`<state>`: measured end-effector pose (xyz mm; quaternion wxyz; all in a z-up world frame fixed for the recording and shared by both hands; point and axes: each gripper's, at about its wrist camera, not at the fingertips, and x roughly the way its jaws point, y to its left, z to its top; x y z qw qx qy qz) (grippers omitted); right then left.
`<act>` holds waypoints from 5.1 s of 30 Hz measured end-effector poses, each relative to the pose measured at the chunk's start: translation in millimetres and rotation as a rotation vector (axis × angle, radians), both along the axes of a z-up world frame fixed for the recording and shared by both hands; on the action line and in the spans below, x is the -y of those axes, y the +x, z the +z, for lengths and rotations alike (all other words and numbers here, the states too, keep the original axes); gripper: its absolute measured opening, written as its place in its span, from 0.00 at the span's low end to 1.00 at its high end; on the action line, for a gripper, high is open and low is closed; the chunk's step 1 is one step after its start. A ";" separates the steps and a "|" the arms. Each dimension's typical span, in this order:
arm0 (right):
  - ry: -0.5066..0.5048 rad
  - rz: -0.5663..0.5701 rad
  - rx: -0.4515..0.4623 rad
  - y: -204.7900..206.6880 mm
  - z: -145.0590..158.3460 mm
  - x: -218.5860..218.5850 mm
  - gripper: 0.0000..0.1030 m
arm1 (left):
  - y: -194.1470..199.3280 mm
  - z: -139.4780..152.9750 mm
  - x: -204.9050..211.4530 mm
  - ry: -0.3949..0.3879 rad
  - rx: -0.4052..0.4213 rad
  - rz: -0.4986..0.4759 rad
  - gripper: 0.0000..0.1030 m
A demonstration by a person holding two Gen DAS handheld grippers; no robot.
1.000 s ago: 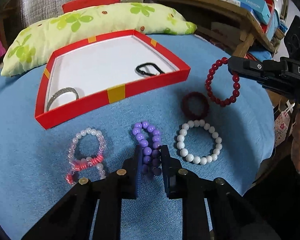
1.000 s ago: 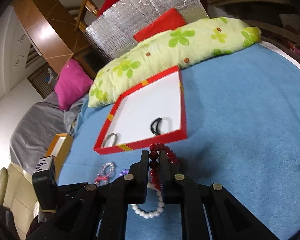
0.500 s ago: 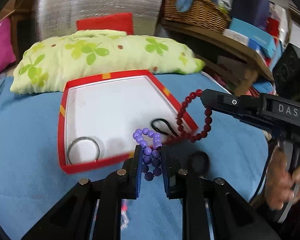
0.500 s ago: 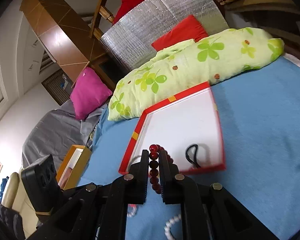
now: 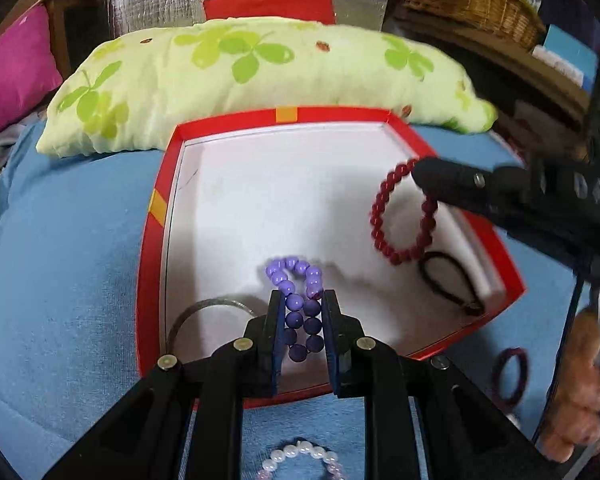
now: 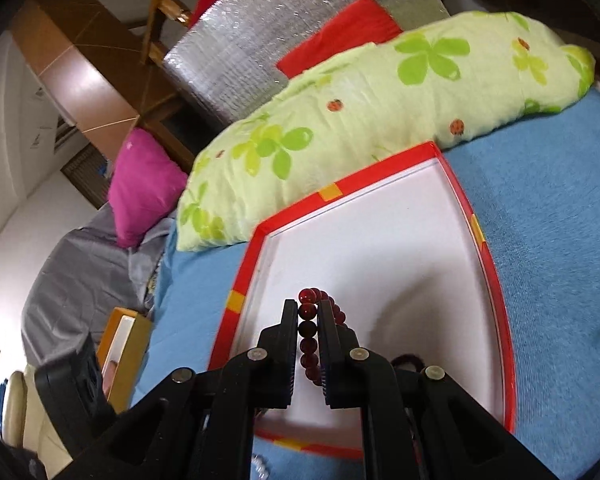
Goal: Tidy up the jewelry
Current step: 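Lower both held bracelets into the red box and open both grippers, then withdraw both grippers from the red box, then grasp the white pearl bracelet with the right gripper while the left gripper grasps the pink-white bead bracelet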
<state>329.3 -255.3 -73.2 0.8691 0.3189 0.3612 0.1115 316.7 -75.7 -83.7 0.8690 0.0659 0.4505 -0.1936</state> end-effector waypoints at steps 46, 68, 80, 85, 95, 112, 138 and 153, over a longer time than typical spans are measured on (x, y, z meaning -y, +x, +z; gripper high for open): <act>-0.165 0.010 -0.012 -65.4 34.2 18.8 0.27 | -79.3 52.6 -23.4 0.177 0.261 0.076 0.38; -0.197 0.073 -0.044 -97.1 29.3 -5.6 0.27 | -103.0 54.1 -61.8 0.206 0.264 0.091 0.53; -0.208 0.100 -0.125 -143.4 8.9 6.6 0.51 | -113.0 20.3 -113.0 0.206 0.106 0.080 0.53; -0.223 0.115 -0.163 -159.8 -2.7 5.4 0.51 | -125.0 10.3 -112.9 0.193 0.062 0.050 0.53; -0.292 0.137 -0.258 -169.3 -32.3 -8.9 0.49 | -126.1 12.8 -93.6 0.123 0.031 0.014 0.57; -0.372 0.152 -0.207 -160.8 -29.1 -36.4 0.10 | -95.9 -2.4 -55.9 0.011 -0.104 -0.009 0.61; -0.288 0.127 -0.075 -162.3 -9.0 -34.9 0.10 | -82.6 -1.6 -45.2 -0.116 -0.114 -0.077 0.07; -0.185 0.083 0.033 -166.2 17.8 -27.8 0.10 | -92.5 34.3 -56.6 -0.189 -0.035 -0.096 0.07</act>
